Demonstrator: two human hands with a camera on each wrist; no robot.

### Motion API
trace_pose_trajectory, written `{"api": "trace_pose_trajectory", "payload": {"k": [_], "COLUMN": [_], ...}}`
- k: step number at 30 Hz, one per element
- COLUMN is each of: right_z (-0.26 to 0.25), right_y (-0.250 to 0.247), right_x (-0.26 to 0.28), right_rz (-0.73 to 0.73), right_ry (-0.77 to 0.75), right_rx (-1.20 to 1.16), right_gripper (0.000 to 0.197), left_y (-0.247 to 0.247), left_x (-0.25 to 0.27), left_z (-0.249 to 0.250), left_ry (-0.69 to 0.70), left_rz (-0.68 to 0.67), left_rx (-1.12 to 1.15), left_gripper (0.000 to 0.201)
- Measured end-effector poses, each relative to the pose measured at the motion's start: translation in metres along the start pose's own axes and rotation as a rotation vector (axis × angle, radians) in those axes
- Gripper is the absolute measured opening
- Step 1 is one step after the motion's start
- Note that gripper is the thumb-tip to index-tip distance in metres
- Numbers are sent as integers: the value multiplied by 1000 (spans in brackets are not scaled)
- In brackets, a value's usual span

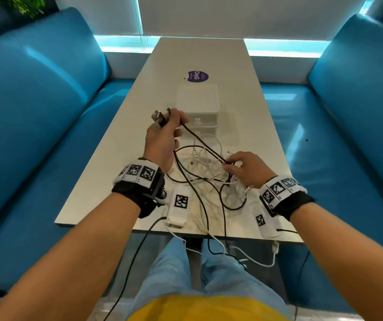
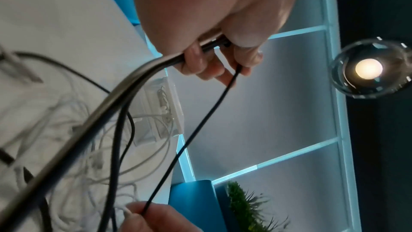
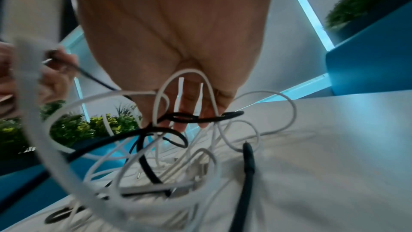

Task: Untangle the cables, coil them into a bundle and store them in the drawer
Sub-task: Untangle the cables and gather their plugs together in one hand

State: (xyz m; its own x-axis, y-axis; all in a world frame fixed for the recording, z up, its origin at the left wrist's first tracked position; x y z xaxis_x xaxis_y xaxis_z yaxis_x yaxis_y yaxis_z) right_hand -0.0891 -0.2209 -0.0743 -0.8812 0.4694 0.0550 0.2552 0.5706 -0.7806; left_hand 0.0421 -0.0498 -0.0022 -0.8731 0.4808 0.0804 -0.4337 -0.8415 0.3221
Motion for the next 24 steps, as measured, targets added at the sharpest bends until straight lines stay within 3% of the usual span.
{"api": "trace_pose_trajectory", "payload": {"k": [2, 8, 12, 16, 18, 24], "right_z": [1, -15, -10, -18, -32, -70], "right_y": [-4, -14, -20, -31, -38, -67], "right_x": [-4, -12, -18, -18, -17, -4], "right_rz": [4, 43, 35, 122, 153, 194], "right_ry": [2, -69, -35, -50, -112, -208], "right_rx": [-13, -18, 166, 281, 286, -26], "right_gripper": [19, 12, 13, 13, 15, 9], "left_y": [-1, -2, -3, -6, -1, 30], "left_x": [3, 10, 14, 10, 12, 19], "left_z": [3, 5, 6, 4, -5, -26], "left_ry": [-22, -119, -169, -172, -218, -209], "left_rz": [-14, -99, -151, -168, -186, -192], "left_rx": [-45, 154, 296, 190, 137, -111], "left_gripper": [32, 35, 38, 14, 14, 18]}}
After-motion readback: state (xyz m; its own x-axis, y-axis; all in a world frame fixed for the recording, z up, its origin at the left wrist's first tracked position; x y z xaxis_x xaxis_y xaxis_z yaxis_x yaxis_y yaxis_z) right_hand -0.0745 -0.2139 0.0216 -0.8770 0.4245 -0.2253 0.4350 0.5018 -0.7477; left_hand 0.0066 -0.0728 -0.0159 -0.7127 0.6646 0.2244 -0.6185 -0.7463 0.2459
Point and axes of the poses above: each hand's wrist, its own x-axis away from the middle knuckle, its own y-axis out of the palm, z = x × y, the point moved 4 cm from there along -x, towards the middle knuckle, and after that the axes turned 1 degree about -z, right-handed, at the moved point
